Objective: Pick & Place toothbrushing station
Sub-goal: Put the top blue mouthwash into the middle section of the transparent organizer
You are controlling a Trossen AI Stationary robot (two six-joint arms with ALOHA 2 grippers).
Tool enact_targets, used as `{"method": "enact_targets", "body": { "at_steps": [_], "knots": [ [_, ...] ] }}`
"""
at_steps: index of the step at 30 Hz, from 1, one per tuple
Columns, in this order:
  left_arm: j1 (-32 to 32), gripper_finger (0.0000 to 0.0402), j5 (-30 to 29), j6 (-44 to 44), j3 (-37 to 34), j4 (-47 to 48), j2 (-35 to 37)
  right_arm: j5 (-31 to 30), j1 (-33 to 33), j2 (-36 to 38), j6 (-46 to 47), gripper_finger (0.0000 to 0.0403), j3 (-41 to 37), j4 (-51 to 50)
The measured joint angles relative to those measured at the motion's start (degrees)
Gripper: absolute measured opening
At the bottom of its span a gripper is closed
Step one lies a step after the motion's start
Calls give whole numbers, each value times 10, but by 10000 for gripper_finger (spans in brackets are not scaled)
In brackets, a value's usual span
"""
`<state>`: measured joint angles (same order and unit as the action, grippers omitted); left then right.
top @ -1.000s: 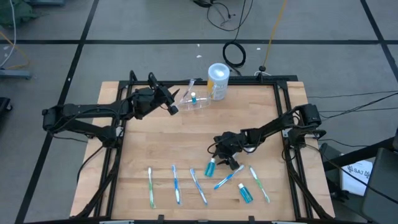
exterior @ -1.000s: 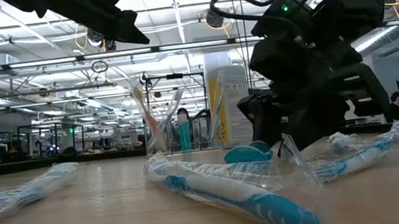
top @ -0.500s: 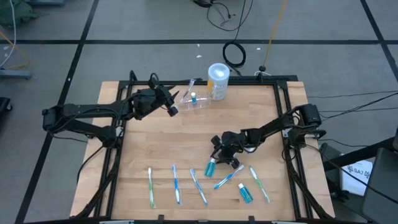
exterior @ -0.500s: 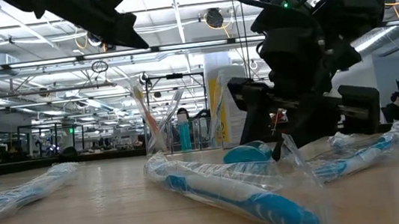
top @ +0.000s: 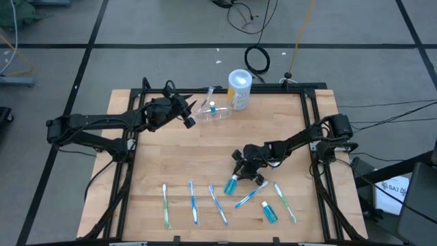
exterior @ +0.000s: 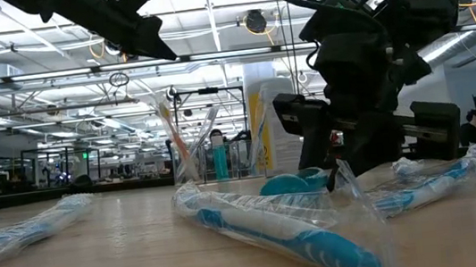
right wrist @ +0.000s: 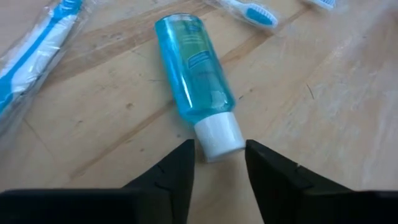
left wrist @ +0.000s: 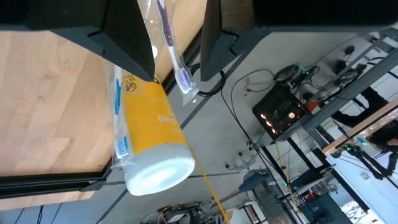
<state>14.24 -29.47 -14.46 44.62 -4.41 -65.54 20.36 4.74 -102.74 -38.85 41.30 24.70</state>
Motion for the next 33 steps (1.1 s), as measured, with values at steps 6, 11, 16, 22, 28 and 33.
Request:
{"method": "enact_targets", "body": {
  "at_steps": [6,11,16,22,28,33],
  "knots": [
    [0,136,0,0,0,0,0,8,7,0,34,104,0,-2],
    [0,136,0,0,0,0,0,7,16,0,35,125,0,1],
    [0,136,0,4,0,1,0,7,21,0,2,160,0,8],
    [0,136,0,11,0,14,0,7,21,-1,0,185,-1,20],
    [0,136,0,13,0,25,0,9,21,-1,-2,179,-1,20],
    [0,136,0,15,0,28,0,9,21,-1,-10,164,-1,20]
  ]
}}
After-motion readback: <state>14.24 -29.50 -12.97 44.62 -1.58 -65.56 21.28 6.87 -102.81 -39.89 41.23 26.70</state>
